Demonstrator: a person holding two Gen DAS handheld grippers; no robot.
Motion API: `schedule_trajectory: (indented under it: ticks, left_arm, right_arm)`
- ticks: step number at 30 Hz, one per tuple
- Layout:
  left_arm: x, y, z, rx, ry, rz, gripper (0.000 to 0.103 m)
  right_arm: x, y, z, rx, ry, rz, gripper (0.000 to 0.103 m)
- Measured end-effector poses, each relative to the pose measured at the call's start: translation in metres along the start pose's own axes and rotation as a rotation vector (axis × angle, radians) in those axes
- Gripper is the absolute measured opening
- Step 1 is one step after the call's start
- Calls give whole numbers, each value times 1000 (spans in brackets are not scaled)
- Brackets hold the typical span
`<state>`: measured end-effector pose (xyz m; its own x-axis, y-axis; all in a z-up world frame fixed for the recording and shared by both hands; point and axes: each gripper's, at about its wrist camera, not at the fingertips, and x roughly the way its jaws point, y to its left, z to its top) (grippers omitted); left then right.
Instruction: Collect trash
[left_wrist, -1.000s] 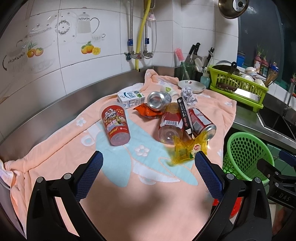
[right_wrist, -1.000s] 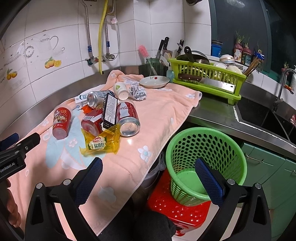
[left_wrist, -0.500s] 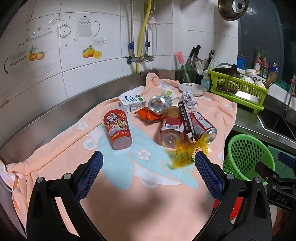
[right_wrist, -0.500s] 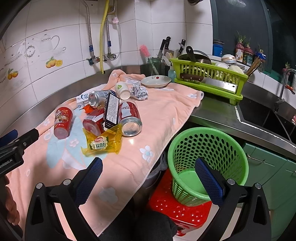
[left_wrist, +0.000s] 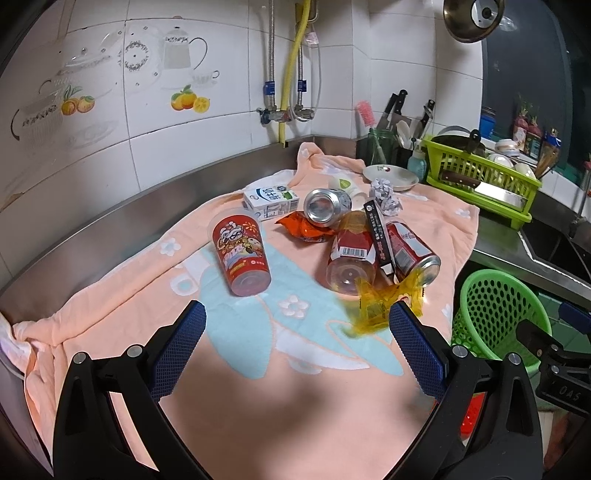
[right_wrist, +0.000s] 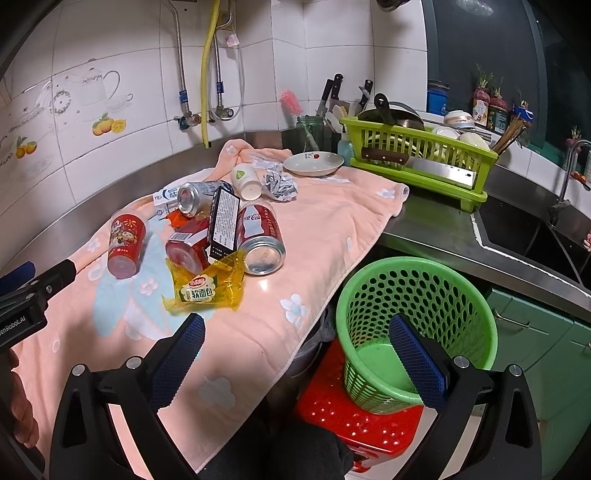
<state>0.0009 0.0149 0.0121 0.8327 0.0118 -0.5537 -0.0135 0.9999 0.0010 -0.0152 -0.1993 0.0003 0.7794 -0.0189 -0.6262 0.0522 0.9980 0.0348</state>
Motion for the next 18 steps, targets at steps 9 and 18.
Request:
schedule_trajectory:
  ticks: [9,18]
  left_arm:
    - [2,0,1,2,3,-3,98]
    - [7,2,3,-6,10,1,98]
  right_arm:
    - [3,2,1,-5,3,2,97]
    - [13,6,5,-10,12,14,97]
